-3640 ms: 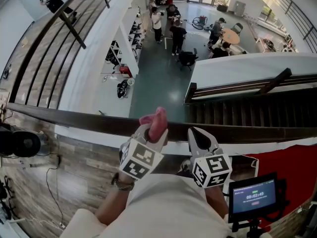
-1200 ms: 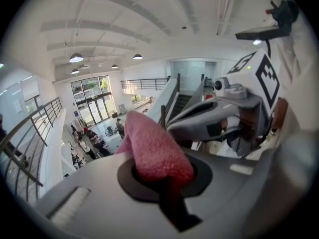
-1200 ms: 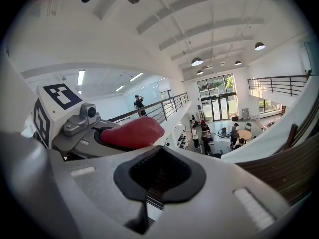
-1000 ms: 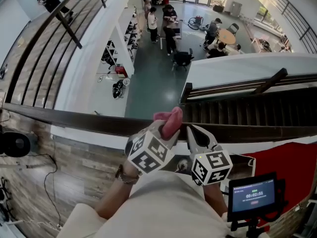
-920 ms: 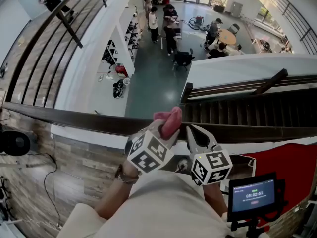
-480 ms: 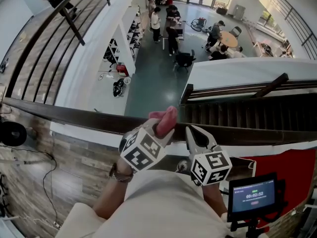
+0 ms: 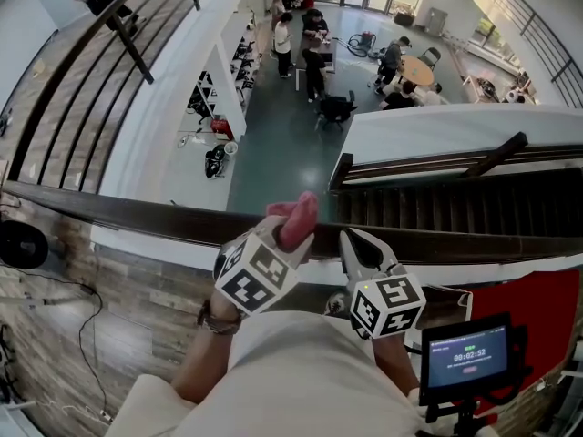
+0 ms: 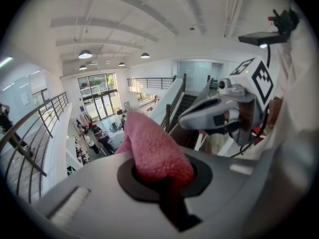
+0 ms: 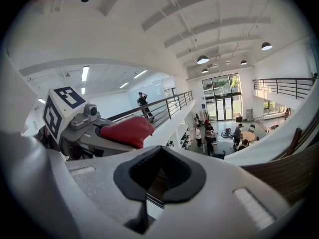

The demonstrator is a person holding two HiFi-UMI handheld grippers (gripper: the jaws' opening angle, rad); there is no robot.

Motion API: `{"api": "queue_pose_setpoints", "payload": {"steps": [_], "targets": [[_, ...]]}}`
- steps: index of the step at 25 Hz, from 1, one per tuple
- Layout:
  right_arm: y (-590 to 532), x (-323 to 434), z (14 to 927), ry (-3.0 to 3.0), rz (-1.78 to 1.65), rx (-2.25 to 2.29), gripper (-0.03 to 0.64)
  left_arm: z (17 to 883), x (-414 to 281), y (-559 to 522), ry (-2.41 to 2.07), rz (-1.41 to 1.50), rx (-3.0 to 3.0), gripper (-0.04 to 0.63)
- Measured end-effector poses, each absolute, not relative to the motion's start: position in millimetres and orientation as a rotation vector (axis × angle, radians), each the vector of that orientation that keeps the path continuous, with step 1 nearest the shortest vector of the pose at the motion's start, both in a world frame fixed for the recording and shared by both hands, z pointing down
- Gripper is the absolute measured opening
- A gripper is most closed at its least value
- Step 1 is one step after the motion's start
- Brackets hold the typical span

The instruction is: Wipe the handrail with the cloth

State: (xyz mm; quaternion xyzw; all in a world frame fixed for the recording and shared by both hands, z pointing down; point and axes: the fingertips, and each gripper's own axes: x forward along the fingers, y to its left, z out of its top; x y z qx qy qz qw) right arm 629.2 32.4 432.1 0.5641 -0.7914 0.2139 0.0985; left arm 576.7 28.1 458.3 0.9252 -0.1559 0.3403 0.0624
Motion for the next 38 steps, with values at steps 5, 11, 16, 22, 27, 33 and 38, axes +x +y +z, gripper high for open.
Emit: {"api": "queue_pose_setpoints", "payload": {"steps": [5, 11, 16, 22, 27, 33, 38], "targets": [[32, 629, 433, -2.338, 0.638, 1.668, 0.003, 457, 574, 25, -0.476, 1.030, 2.793, 0.035], [30, 614, 438, -2.333, 0.639, 1.667, 0.003, 461, 558, 24, -0.467, 1.033, 2.791, 0.035], [33, 592, 446, -2.324, 0.627, 1.667, 0.003, 467, 530, 24, -0.477, 1.017, 2.794, 0.035], [33, 594, 442, -2.301, 0.613, 1.680, 0.003, 462, 516, 20, -0.516, 1.010, 2.785, 0.035], [32, 604, 440, -2.294, 0.628, 1.703, 0.003, 458, 510, 17, -0.553, 1.002, 2.779, 0.035], [29, 606, 429, -2.295, 0.621, 1.719, 0.003, 447, 505, 13, -0.579, 0.968, 2.785, 0.036], [26, 609, 426, -2.284, 0.613, 1.727, 0.003, 451, 516, 12, -0.691, 0.922, 2.796, 0.035]]}}
